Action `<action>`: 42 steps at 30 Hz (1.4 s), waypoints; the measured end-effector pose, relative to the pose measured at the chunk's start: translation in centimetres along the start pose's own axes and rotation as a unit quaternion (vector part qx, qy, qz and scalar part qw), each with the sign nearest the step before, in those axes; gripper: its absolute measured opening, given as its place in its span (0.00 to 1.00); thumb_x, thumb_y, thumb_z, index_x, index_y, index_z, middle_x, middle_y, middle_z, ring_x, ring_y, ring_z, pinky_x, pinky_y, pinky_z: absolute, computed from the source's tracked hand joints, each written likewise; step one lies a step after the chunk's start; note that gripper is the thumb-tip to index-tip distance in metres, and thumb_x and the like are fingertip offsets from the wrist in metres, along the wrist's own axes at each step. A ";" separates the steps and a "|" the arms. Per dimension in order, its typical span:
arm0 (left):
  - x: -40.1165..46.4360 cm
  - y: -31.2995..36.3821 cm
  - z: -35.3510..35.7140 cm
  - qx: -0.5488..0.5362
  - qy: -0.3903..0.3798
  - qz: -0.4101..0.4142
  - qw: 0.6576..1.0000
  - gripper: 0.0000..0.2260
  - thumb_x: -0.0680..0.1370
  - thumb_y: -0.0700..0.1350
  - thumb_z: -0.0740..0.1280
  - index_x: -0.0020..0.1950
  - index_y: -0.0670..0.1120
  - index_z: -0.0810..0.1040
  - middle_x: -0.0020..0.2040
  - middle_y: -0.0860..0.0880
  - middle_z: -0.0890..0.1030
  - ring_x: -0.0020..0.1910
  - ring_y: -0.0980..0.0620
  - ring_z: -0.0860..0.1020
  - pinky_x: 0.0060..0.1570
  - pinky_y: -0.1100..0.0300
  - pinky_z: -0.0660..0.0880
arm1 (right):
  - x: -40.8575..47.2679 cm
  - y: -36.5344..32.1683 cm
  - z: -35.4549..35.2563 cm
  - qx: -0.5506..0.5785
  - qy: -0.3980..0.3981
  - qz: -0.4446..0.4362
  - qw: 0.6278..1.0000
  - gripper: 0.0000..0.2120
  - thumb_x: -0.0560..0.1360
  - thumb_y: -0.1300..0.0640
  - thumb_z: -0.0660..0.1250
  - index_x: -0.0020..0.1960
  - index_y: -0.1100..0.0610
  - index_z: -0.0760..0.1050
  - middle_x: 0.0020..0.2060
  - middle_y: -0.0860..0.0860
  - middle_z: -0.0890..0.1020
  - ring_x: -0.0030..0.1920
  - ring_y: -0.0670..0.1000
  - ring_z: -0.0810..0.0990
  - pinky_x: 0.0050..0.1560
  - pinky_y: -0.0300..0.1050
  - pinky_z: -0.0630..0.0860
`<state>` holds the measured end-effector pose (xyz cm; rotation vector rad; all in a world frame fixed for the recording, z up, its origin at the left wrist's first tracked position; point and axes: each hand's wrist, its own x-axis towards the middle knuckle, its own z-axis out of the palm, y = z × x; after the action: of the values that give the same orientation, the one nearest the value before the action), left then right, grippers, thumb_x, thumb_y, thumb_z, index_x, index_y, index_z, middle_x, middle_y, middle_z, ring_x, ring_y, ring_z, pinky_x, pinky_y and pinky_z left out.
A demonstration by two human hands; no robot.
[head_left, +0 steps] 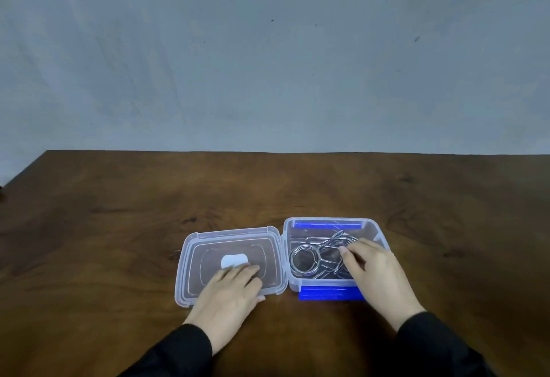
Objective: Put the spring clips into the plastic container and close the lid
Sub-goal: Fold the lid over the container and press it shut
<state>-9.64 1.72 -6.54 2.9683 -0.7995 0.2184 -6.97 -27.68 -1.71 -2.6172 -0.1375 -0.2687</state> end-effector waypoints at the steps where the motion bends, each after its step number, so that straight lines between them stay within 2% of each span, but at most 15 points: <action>1: 0.0 0.0 -0.6 0.004 0.003 0.000 1.000 0.16 0.79 0.55 0.55 0.47 0.53 0.81 0.58 0.49 0.84 0.57 0.50 0.81 0.55 0.53 0.78 | 0.0 0.0 -0.1 0.007 -0.003 0.004 1.000 0.07 0.80 0.50 0.67 0.45 0.50 0.80 0.39 0.41 0.82 0.43 0.41 0.82 0.37 0.31 0.77; 4: 0.5 -0.3 -1.6 0.015 0.035 0.022 0.999 0.04 0.76 0.46 0.70 0.49 0.52 0.81 0.58 0.48 0.84 0.57 0.48 0.82 0.56 0.53 0.77 | 0.0 0.3 -0.1 0.012 -0.007 -0.004 1.000 0.09 0.80 0.50 0.66 0.44 0.51 0.80 0.38 0.42 0.82 0.42 0.42 0.82 0.36 0.31 0.76; 8: 0.7 -0.9 -3.0 0.022 0.007 0.058 0.998 0.18 0.64 0.41 0.81 0.50 0.52 0.81 0.56 0.50 0.85 0.55 0.50 0.83 0.55 0.55 0.78 | 0.2 0.6 -0.4 0.044 -0.014 -0.004 0.999 0.10 0.81 0.51 0.66 0.45 0.52 0.81 0.39 0.42 0.82 0.44 0.42 0.82 0.37 0.31 0.78; 12: 0.6 -2.2 -4.0 0.038 0.029 0.130 0.990 0.09 0.74 0.42 0.67 0.51 0.52 0.80 0.57 0.51 0.84 0.56 0.52 0.82 0.55 0.57 0.78 | 0.1 0.7 -0.7 0.058 -0.022 -0.011 0.998 0.09 0.81 0.49 0.66 0.45 0.51 0.79 0.39 0.40 0.80 0.45 0.40 0.81 0.37 0.29 0.77; 17: -0.7 -5.4 -5.8 0.024 0.079 0.090 0.993 0.21 0.85 0.50 0.48 0.55 0.49 0.80 0.58 0.51 0.84 0.56 0.53 0.81 0.60 0.66 0.66 | -0.2 0.9 -0.9 0.078 -0.015 -0.022 0.997 0.08 0.81 0.51 0.66 0.43 0.48 0.77 0.38 0.39 0.78 0.43 0.40 0.80 0.38 0.28 0.75; 21: 0.5 -4.5 -9.5 -0.077 0.163 -0.008 0.984 0.14 0.82 0.52 0.55 0.63 0.55 0.75 0.57 0.58 0.82 0.51 0.50 0.83 0.50 0.62 0.75 | -0.4 0.7 -1.5 0.161 0.015 -0.016 0.987 0.05 0.81 0.54 0.67 0.49 0.50 0.81 0.45 0.41 0.81 0.51 0.42 0.81 0.46 0.33 0.80; 24: 3.0 0.9 -12.9 -0.225 0.303 -0.104 0.920 0.09 0.83 0.51 0.56 0.57 0.67 0.70 0.46 0.66 0.80 0.40 0.63 0.81 0.38 0.72 0.73 | -0.1 -0.5 -2.8 0.233 0.037 0.005 0.972 0.06 0.80 0.53 0.67 0.56 0.46 0.79 0.51 0.39 0.82 0.56 0.41 0.80 0.47 0.30 0.78; 27: 6.3 6.8 -14.5 -0.445 0.388 -0.118 0.798 0.05 0.83 0.47 0.57 0.51 0.59 0.67 0.46 0.48 0.83 0.49 0.56 0.82 0.47 0.63 0.78 | 0.5 -1.8 -4.3 0.359 -0.029 0.095 0.928 0.20 0.80 0.45 0.64 0.72 0.43 0.69 0.61 0.39 0.80 0.61 0.43 0.81 0.54 0.35 0.80; 29: 7.9 10.2 -14.9 -0.608 0.379 -0.111 0.689 0.05 0.84 0.47 0.55 0.52 0.49 0.68 0.54 0.42 0.83 0.53 0.42 0.83 0.53 0.49 0.79 | 0.5 -2.2 -5.0 0.487 -0.094 0.143 0.856 0.24 0.79 0.41 0.64 0.74 0.42 0.67 0.63 0.44 0.81 0.61 0.48 0.83 0.64 0.48 0.79; 31: 8.7 12.9 -15.0 -0.667 0.361 -0.141 0.636 0.07 0.84 0.47 0.54 0.54 0.45 0.68 0.56 0.43 0.83 0.54 0.40 0.83 0.55 0.45 0.79 | 0.3 -2.1 -5.8 0.595 -0.123 0.168 0.776 0.19 0.80 0.46 0.65 0.71 0.46 0.72 0.61 0.51 0.84 0.59 0.54 0.85 0.63 0.57 0.80; 33: 8.8 14.2 -14.8 -0.712 0.345 -0.183 0.584 0.09 0.83 0.47 0.56 0.59 0.45 0.68 0.55 0.42 0.84 0.52 0.39 0.83 0.55 0.42 0.78 | 0.1 -1.2 -6.8 0.628 -0.095 0.182 0.751 0.14 0.82 0.54 0.64 0.66 0.51 0.77 0.58 0.56 0.85 0.57 0.57 0.86 0.59 0.62 0.81; 35: 9.0 13.3 -14.1 -0.737 0.314 -0.231 0.552 0.15 0.81 0.53 0.58 0.66 0.49 0.67 0.50 0.40 0.85 0.48 0.38 0.84 0.52 0.44 0.79 | 0.1 0.4 -7.6 0.609 -0.059 0.190 0.768 0.13 0.81 0.56 0.65 0.65 0.50 0.79 0.56 0.54 0.87 0.55 0.55 0.87 0.56 0.61 0.82; 36: 9.1 12.5 -13.6 -0.728 0.282 -0.261 0.568 0.18 0.80 0.55 0.58 0.68 0.52 0.67 0.47 0.41 0.86 0.46 0.41 0.84 0.49 0.47 0.79 | 0.2 1.2 -7.9 0.577 -0.046 0.189 0.793 0.13 0.80 0.55 0.66 0.64 0.47 0.79 0.54 0.51 0.87 0.54 0.52 0.87 0.53 0.58 0.84; 39: 9.2 10.2 -11.4 -0.621 0.173 -0.331 0.689 0.14 0.81 0.53 0.61 0.65 0.53 0.76 0.41 0.48 0.86 0.40 0.53 0.84 0.36 0.61 0.79 | 0.7 3.2 -7.8 0.472 -0.029 0.170 0.865 0.11 0.80 0.52 0.68 0.60 0.40 0.79 0.48 0.41 0.87 0.49 0.39 0.86 0.39 0.40 0.84; 42: 9.2 9.3 -8.2 -0.516 0.149 -0.376 0.755 0.12 0.80 0.53 0.64 0.60 0.52 0.81 0.54 0.52 0.83 0.48 0.55 0.82 0.41 0.60 0.81 | 1.5 4.5 -6.0 0.383 -0.024 0.180 0.906 0.11 0.80 0.51 0.68 0.62 0.44 0.79 0.50 0.46 0.85 0.48 0.46 0.86 0.40 0.44 0.86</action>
<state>-7.44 -10.12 3.15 1.8621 0.3126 0.1211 -5.86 -34.45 1.57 -1.8143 0.1923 -0.0047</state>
